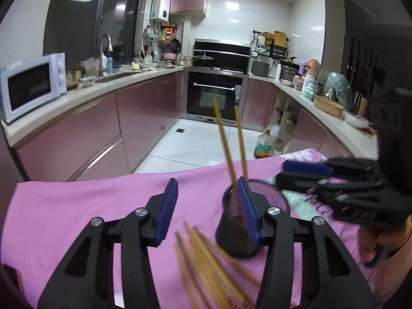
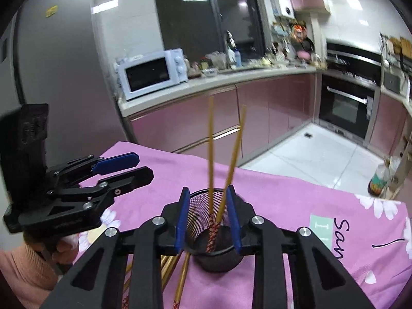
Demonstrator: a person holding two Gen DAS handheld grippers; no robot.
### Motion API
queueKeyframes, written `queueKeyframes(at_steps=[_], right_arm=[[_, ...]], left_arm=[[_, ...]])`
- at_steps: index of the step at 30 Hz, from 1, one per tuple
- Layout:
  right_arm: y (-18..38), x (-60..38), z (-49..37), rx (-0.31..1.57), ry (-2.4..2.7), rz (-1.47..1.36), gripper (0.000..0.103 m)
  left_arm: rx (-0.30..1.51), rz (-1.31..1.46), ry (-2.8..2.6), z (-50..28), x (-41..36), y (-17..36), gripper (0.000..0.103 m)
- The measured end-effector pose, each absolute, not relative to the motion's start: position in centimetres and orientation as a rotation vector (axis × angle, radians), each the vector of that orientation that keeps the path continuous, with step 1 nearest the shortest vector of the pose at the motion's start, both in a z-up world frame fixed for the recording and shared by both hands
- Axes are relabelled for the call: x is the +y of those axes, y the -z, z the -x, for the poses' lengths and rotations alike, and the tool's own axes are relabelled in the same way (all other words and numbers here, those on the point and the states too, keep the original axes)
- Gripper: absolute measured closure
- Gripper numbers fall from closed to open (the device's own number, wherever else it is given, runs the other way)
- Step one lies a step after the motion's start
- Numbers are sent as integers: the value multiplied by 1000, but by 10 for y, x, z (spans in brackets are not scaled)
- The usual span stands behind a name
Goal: Organize utensils
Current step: 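Lower the chopstick into the cup and open the left gripper while the right gripper releases its own, then grasp another chopstick with the left gripper while the right gripper grasps one too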
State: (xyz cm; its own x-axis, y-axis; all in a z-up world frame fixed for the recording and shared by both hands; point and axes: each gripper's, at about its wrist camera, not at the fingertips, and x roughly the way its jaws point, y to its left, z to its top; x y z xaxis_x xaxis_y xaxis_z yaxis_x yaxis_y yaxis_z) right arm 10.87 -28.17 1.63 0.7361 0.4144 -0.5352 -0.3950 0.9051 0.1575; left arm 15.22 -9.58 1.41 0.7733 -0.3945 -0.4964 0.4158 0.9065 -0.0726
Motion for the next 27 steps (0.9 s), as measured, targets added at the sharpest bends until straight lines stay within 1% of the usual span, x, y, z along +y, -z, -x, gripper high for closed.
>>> queueKeyframes(at_steps=[3, 5, 13, 22, 27], right_arm=[[-15, -275, -86, 571, -478, 10, 73], [-10, -271, -78, 586, -501, 23, 72], [37, -249, -71, 728, -502, 73, 72], [81, -234, -85, 868, -470, 63, 73], [88, -231, -96, 898, -448, 52, 76]], left_arm=[[544, -76, 415, -138, -78, -4, 54], [574, -84, 392, -132, -66, 6, 54], [703, -88, 363, -115, -34, 58, 56], [795, -110, 378, -103, -39, 92, 59], [831, -127, 396, -103, -50, 101, 63]])
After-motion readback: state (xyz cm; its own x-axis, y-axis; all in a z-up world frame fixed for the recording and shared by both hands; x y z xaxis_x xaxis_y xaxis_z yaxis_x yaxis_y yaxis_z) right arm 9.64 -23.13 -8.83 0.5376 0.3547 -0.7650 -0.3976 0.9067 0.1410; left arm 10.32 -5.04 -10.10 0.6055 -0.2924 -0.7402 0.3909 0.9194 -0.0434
